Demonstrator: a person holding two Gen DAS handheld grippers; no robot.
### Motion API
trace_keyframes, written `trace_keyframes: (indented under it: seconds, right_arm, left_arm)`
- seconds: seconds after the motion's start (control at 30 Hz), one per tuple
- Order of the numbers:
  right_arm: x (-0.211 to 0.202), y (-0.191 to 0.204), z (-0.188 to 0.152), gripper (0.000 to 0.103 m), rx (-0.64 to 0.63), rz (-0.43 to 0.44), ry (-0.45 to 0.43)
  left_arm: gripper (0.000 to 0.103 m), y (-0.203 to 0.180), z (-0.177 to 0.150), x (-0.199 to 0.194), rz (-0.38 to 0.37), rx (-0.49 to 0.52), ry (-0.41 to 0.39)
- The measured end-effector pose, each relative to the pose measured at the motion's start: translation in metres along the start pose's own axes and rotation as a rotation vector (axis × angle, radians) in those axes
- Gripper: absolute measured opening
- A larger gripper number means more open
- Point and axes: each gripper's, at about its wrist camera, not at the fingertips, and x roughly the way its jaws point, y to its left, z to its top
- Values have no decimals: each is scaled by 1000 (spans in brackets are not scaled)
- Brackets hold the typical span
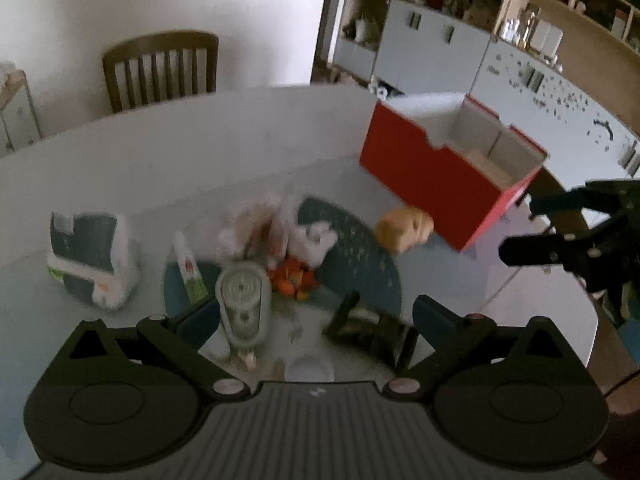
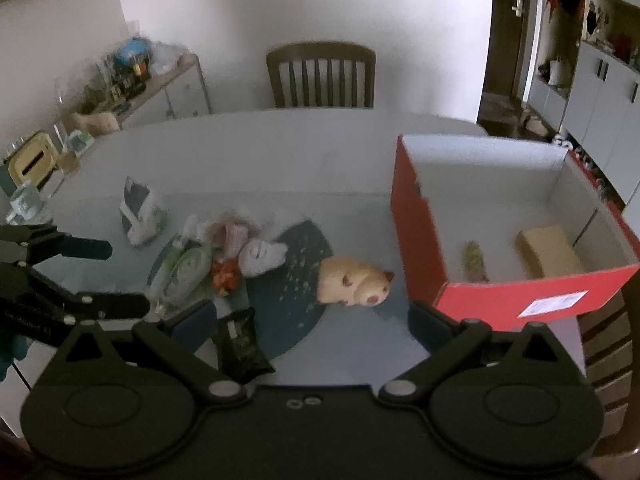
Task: Organize objects
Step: 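Move both grippers back over the table items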
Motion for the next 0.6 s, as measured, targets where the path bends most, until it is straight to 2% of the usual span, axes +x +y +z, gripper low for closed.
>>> trace_keyframes:
  seconds: [0.2,0.33,0.6]
  right_arm:
    - [26,13,-9,102,3,-8,64]
    - [43,18,-15,102,11,-10,100]
    - [69,29,-24,100,-5,-15,166]
  left_arm:
    - [103,4,-26,16,9,-8,33]
    - [103,1,-42,25,45,30,33]
    - [103,-10,-65,40,49,117,38]
